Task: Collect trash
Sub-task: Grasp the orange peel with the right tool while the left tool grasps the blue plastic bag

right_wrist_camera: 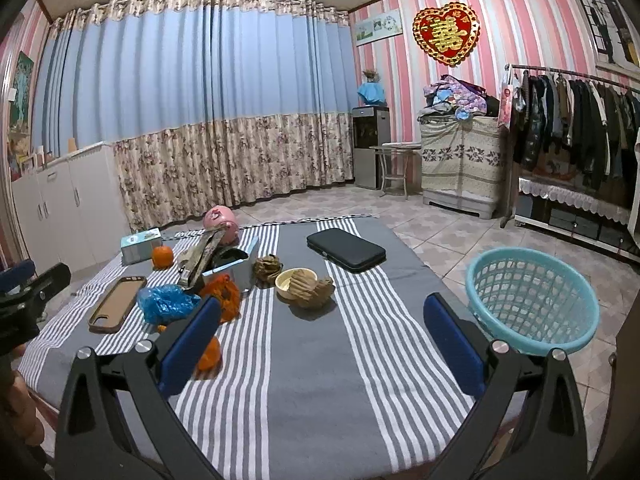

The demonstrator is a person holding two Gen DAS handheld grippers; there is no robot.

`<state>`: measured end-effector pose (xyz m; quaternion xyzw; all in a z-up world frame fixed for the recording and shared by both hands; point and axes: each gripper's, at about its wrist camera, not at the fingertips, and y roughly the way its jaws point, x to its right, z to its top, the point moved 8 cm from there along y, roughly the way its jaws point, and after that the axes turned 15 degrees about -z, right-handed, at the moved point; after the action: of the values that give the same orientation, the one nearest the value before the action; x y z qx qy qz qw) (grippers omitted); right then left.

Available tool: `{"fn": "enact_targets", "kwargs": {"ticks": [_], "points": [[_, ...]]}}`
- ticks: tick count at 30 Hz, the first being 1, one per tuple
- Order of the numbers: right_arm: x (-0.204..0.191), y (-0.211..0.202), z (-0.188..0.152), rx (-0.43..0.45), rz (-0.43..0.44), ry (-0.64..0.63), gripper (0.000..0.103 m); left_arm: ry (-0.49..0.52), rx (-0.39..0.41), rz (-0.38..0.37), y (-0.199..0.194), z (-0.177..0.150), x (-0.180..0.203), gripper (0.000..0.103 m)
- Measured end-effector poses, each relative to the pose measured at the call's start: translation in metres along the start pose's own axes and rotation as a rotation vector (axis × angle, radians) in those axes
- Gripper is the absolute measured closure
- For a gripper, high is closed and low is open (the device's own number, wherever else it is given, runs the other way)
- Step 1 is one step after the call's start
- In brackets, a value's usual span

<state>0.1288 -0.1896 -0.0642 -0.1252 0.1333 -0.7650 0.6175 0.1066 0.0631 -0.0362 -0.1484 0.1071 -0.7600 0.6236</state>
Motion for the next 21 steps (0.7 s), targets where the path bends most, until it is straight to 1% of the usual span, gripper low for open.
{"fn": "enact_targets", "kwargs": {"ticks": [3, 6, 10, 13, 16, 19, 21], "points": [[-0.01, 0.009, -0.006, -0.034, -0.025, -0.033, 0.004, -0.029, -0.021, -0.01, 0.007, -0.003, -0.011, 0.005], [-0.023, 0.018, -0.016, -0.068, -0.028, -0.066, 0.004, -0.04, -0.018, 0.006, 0.01, -0.006, -0.022, 0.005], [-0.04, 0.025, -0.026, -0.071, -0.045, -0.111, 0.004, -0.032, -0.026, 0.055, 0.017, -0.014, -0.042, 0.005], [-0.058, 0.038, -0.035, -0.116, -0.054, -0.171, 0.004, -0.055, -0.058, 0.037, 0.026, -0.023, -0.053, 0.005], [-0.075, 0.047, -0.046, -0.155, -0.062, -0.21, 0.004, -0.073, -0.065, 0.074, 0.032, -0.031, -0.069, 0.005], [-0.094, 0.049, -0.056, -0.18, -0.017, -0.244, 0.004, -0.092, -0.079, 0.092, 0.037, -0.038, -0.085, 0.005], [-0.105, 0.049, -0.06, -0.19, 0.011, -0.257, 0.004, -0.089, -0.116, 0.091, 0.041, -0.044, -0.093, 0.005]]}}
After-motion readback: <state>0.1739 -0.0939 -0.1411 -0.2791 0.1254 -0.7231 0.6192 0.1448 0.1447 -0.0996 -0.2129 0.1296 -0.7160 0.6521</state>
